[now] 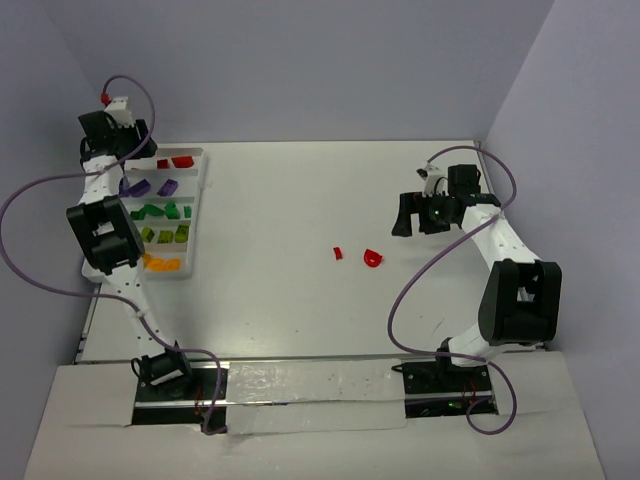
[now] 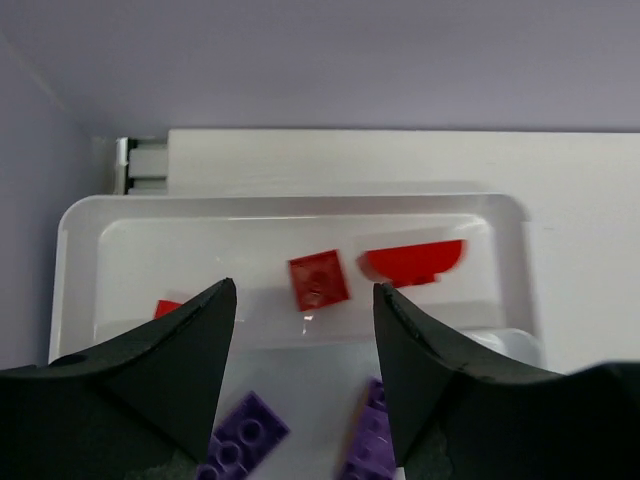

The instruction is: Sort the legos into containers by color

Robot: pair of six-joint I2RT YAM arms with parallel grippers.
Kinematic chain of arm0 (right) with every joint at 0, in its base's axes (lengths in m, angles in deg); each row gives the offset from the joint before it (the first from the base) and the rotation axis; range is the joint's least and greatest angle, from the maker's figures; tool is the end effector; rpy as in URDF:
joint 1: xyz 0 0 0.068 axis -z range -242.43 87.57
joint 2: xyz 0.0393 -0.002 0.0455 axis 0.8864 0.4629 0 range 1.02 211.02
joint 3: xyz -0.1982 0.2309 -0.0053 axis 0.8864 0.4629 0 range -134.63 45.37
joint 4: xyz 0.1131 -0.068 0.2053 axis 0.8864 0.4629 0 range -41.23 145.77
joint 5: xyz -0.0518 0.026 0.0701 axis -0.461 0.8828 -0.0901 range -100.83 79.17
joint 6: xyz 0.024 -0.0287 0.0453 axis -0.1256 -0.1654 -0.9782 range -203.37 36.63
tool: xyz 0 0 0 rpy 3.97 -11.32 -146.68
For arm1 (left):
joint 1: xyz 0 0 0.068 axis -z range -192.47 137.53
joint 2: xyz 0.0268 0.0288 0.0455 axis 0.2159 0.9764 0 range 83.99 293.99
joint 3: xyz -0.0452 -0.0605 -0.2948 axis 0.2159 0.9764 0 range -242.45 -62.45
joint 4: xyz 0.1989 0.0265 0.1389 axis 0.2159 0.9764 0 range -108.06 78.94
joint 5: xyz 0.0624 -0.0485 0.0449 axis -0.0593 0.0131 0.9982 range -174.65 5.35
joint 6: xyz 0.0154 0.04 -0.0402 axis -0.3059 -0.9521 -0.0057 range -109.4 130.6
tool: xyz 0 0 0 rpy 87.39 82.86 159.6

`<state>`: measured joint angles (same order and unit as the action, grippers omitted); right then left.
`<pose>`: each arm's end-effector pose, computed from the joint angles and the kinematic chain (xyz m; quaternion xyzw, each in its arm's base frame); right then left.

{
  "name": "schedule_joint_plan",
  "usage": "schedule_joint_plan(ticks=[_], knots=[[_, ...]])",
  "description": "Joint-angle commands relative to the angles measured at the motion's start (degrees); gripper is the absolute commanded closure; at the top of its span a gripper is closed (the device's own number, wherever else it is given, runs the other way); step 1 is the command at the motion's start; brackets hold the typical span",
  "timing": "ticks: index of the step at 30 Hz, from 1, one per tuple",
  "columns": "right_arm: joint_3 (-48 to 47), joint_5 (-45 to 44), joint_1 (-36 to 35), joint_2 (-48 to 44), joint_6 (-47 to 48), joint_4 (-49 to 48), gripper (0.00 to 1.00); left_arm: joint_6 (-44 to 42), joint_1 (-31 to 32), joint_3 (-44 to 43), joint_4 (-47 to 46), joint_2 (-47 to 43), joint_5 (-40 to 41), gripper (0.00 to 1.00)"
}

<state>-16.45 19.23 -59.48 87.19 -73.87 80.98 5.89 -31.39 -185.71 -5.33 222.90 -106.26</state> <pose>0.2930 0.0063 0.2782 -0.1274 0.9192 0.2168 0.3032 0.5513 0.1724 0.2510 -0.0091 0.8490 -0.0546 0.5254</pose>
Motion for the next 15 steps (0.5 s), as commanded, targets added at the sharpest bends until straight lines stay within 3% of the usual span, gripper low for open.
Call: schedule_joint_plan(ticks=[1, 4, 6, 8, 11, 15], knots=[[-2.6, 0.7, -0.5, -0.7, -1.0, -0.9, 0.00, -0.4, 4.7, 4.0, -0.5, -16.9, -7.0, 0.34], [-2.7, -0.2, -0.5, -1.7, -1.2, -1.0, 0.00, 1.4, 11.8, 19.5, -2.2, -28.1, -7.7, 0.36], [-2.2, -0.9, -0.5, -2.5, -1.2, -1.3, 0.00, 1.5, 16.6, 31.1, -3.3, -32.8, -4.1, 0.36], [-2.0, -1.2, -0.5, -2.9, -1.1, -1.3, 0.00, 1.7, 22.2, 37.5, -4.4, -36.7, -1.9, 0.36], [-1.4, -2.1, -0.5, -3.6, -0.8, -1.1, 0.00, 6.0, 37.0, 47.8, -5.6, -42.2, 2.9, 0.37], [-1.1, -3.0, -0.4, -4.1, -0.4, -1.0, 0.00, 11.1, 47.6, 53.0, -6.0, -42.5, 8.0, 0.35]])
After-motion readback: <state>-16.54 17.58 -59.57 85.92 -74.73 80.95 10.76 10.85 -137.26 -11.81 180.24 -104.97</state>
